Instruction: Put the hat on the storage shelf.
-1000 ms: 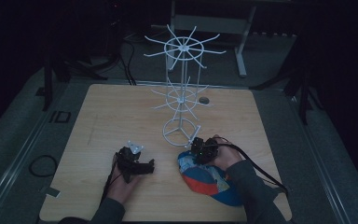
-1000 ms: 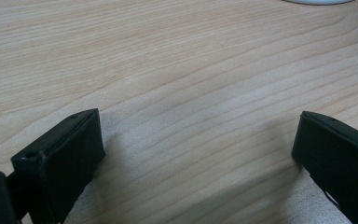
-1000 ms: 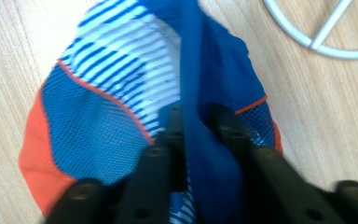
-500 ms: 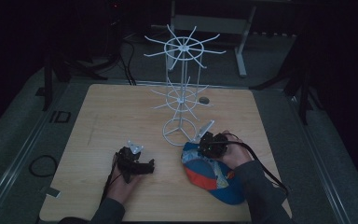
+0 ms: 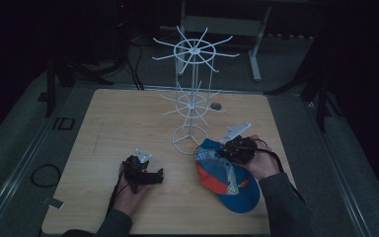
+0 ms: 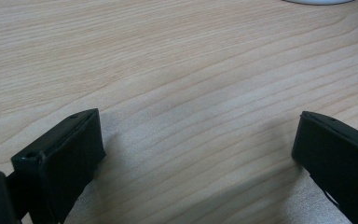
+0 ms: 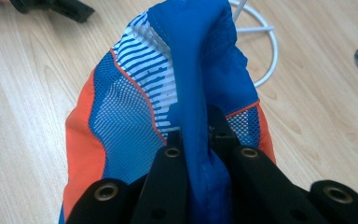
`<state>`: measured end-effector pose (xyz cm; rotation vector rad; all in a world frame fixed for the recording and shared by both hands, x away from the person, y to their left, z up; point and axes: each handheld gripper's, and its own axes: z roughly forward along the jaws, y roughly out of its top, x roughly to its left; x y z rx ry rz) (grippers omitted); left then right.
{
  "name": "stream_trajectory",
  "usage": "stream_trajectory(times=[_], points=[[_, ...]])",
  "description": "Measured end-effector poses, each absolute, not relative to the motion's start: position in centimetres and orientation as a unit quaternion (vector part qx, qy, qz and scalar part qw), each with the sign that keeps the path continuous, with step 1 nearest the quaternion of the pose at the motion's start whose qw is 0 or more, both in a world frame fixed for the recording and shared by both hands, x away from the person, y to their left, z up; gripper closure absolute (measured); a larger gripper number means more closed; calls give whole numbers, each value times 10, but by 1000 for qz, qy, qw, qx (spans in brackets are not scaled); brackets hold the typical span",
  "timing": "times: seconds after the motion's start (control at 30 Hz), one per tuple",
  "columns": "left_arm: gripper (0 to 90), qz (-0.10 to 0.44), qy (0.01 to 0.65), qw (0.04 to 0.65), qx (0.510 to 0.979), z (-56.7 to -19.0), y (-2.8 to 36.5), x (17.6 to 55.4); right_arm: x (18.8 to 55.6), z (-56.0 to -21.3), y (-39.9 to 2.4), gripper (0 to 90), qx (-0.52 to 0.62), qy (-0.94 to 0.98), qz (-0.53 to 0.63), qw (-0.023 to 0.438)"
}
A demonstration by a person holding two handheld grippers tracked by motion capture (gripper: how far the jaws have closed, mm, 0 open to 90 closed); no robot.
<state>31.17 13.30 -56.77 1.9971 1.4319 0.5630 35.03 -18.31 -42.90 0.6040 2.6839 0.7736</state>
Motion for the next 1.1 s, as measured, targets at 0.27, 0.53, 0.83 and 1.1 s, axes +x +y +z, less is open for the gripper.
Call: stream_trajectory(times=[0.27,0.53,0.83,1.1], points=[[24,212,540,304,755,-568,133,312,340,-415,-196,880,208,917,307,150],[24,212,540,304,755,-568,133,312,333,-406,-202,882,205,909,325,159],[24,213,539,303,756,-567,133,312,326,-396,-215,882,210,896,352,172],[24,213,540,304,755,-568,133,312,322,-387,-224,883,219,884,369,187]])
